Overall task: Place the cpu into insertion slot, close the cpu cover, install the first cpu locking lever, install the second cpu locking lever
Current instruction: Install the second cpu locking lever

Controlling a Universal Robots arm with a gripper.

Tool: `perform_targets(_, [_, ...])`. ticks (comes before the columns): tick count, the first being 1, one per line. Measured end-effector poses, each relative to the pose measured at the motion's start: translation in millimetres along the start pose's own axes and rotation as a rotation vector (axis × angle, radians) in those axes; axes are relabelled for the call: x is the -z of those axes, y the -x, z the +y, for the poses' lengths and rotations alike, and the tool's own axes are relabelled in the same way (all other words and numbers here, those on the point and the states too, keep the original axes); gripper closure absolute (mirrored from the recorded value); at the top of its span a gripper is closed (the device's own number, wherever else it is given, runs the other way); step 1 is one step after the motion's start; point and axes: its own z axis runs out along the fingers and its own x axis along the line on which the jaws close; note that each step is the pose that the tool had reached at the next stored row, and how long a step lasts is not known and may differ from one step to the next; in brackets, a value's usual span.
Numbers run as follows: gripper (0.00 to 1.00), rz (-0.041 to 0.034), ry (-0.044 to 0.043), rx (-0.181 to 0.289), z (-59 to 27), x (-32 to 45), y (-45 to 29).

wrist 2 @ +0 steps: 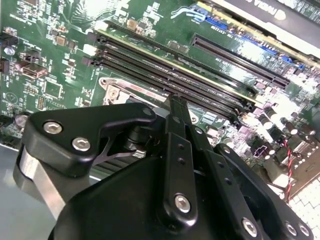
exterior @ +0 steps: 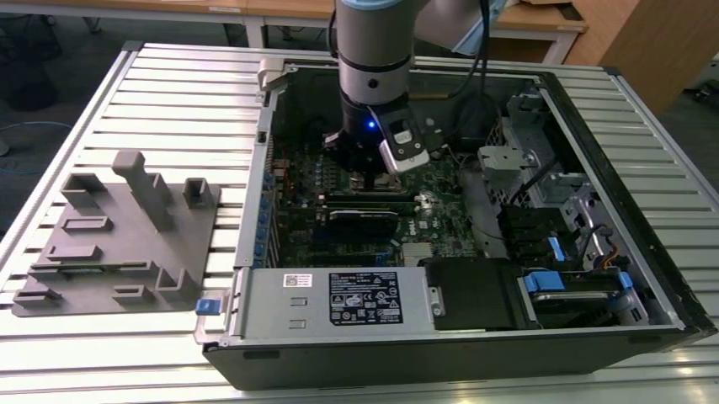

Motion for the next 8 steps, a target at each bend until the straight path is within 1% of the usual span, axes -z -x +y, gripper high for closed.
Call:
perform_targets(4, [0.89, 0.0000, 0.0001, 0.000, -1.4, -3.4, -2.7])
perform_targets(8, [0.89, 0.0001, -0.0001, 0.000, -1.6, -4.5, -4.1])
